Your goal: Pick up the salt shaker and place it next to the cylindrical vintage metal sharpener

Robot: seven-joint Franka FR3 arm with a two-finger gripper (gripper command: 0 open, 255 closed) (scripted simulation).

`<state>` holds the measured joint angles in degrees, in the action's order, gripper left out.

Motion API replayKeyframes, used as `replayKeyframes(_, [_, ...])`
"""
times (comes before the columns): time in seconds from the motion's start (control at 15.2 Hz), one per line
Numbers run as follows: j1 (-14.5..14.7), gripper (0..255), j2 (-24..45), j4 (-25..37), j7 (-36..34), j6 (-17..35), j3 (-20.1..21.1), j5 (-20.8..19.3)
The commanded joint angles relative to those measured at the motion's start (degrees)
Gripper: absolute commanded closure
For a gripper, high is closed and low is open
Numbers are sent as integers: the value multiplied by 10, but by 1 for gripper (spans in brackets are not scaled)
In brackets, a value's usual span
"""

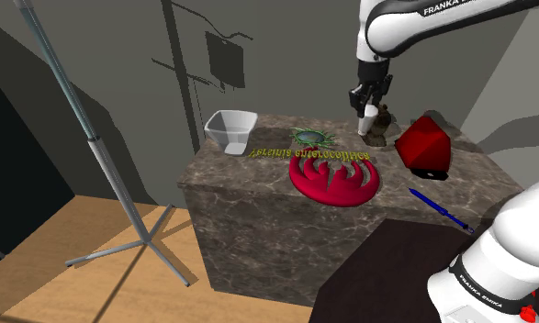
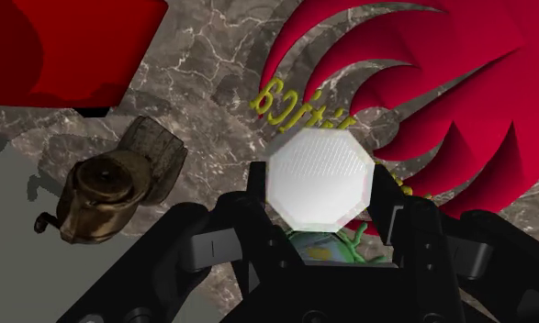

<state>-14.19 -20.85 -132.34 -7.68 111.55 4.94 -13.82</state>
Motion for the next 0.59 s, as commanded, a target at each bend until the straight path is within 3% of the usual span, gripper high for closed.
replayKeyframes(0.0, [-10,255,36,32,15,7,-11,-8])
replayKeyframes(0.53, [-41,255,183,186,78,17,-48,-19])
